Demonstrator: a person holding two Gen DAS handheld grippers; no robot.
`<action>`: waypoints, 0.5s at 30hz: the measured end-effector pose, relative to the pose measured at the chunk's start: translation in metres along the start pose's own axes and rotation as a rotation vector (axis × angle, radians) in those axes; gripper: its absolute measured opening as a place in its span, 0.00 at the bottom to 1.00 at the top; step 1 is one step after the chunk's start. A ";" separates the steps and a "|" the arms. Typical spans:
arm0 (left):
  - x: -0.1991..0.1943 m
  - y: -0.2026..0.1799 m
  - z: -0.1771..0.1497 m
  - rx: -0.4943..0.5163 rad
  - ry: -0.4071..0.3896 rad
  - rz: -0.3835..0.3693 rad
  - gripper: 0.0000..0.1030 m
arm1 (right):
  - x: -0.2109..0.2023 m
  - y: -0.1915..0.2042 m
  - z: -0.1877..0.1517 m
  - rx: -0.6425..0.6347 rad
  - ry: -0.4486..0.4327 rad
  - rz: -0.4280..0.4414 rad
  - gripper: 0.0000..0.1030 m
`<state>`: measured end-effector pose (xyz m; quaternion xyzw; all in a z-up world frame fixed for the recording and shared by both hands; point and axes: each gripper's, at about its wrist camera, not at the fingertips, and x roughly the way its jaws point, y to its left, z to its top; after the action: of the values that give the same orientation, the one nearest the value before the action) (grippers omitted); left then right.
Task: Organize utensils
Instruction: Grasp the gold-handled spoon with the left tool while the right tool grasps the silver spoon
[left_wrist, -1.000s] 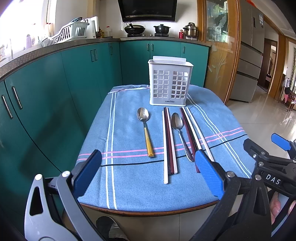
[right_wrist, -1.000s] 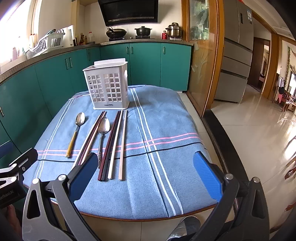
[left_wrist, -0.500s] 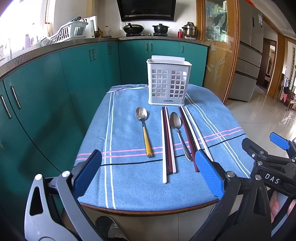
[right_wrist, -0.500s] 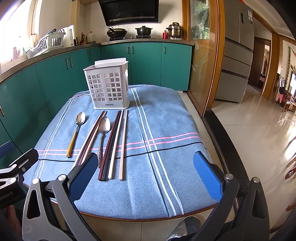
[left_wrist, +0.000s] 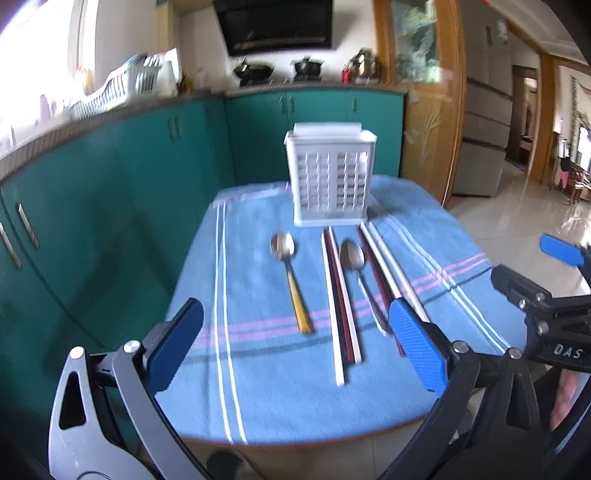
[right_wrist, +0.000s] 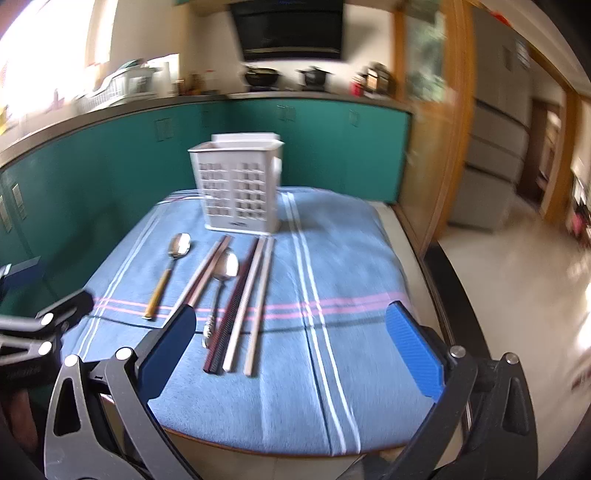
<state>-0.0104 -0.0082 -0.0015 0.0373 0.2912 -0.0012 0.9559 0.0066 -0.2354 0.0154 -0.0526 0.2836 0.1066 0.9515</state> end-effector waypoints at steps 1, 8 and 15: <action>0.000 0.004 0.005 0.023 -0.033 -0.057 0.97 | 0.002 0.000 0.005 -0.022 -0.003 0.036 0.97; 0.036 0.036 0.063 -0.007 0.042 -0.038 0.97 | 0.045 -0.005 0.050 -0.154 0.061 0.231 0.97; 0.087 0.053 0.090 -0.053 0.014 0.069 0.97 | 0.132 0.013 0.076 -0.179 0.140 0.248 0.97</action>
<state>0.1134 0.0399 0.0278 0.0223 0.2962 0.0398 0.9540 0.1517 -0.1878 0.0053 -0.1089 0.3431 0.2442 0.9005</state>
